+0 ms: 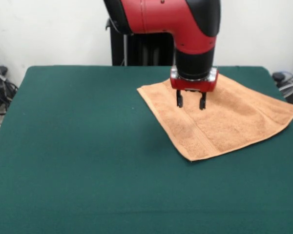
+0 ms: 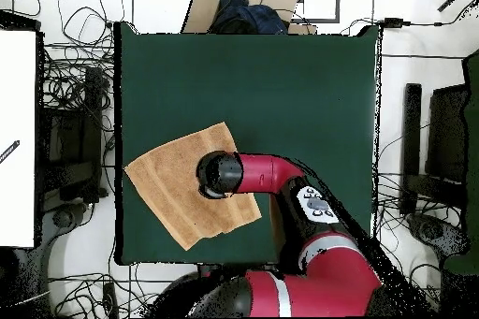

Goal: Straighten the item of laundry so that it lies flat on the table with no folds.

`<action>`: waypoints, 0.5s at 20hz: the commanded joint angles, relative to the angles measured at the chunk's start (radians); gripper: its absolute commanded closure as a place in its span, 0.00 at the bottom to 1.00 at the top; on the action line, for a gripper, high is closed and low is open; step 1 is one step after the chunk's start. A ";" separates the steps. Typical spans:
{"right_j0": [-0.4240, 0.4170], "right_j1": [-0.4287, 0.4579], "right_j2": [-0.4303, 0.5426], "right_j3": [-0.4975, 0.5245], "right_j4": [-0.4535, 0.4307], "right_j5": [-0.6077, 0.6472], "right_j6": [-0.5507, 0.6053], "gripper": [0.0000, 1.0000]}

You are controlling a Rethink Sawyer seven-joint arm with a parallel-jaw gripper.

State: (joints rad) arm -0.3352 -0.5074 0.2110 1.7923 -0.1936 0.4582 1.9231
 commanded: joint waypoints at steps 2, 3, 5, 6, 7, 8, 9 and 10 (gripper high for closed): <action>-0.006 0.083 0.074 -0.109 -0.065 -0.053 -0.034 0.00; -0.006 0.090 0.075 -0.120 -0.063 -0.048 -0.036 0.00; -0.006 0.084 0.076 -0.113 -0.064 -0.048 -0.034 0.00; -0.005 0.080 0.076 -0.109 -0.064 -0.047 -0.033 0.00; -0.003 0.072 0.075 -0.100 -0.065 -0.049 -0.030 0.00; 0.000 0.068 0.071 -0.098 -0.066 -0.046 -0.027 0.00; 0.005 0.072 0.066 -0.108 -0.068 -0.043 -0.027 0.00; 0.016 0.078 0.052 -0.119 -0.074 -0.041 -0.023 0.00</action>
State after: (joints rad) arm -0.3336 -0.4470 0.2109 1.7442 -0.1983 0.4582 1.9231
